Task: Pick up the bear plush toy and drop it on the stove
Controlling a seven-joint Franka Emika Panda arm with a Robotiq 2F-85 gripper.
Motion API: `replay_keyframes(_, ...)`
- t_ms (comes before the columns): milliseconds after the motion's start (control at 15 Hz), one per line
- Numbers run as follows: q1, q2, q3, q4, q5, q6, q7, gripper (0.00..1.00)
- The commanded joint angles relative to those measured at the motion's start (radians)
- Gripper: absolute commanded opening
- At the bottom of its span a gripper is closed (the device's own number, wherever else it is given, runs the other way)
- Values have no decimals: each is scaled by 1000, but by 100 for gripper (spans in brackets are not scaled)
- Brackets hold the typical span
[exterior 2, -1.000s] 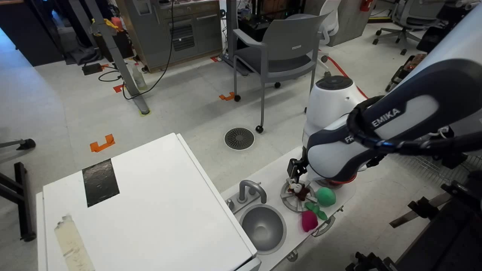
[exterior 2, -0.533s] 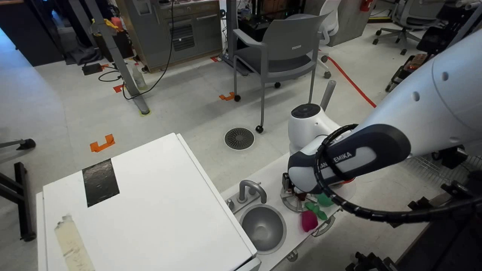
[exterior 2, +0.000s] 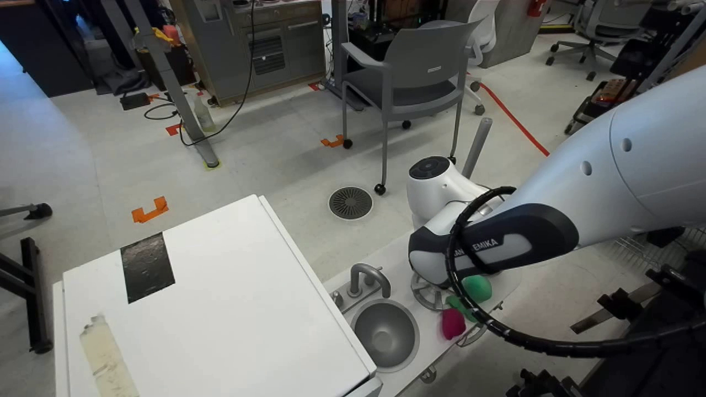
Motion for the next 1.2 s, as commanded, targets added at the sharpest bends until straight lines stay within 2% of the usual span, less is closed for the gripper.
replay_keyframes(0, 27, -2, -31, 22, -18, -33, 40, 12)
replay_keyframes(133, 29, -4, -37, 23, -16, -37, 52, 0)
replay_keyframes(467, 23, -5, -23, 52, -8, -53, 53, 1)
replay_keyframes(933, 34, 13, 4, 159, 3, -48, 69, 1)
replay_keyframes(1000, 19, 13, 29, 160, 14, -26, 51, 1)
replay_keyframes(1133, 24, 10, 29, 157, 18, -30, 79, 1)
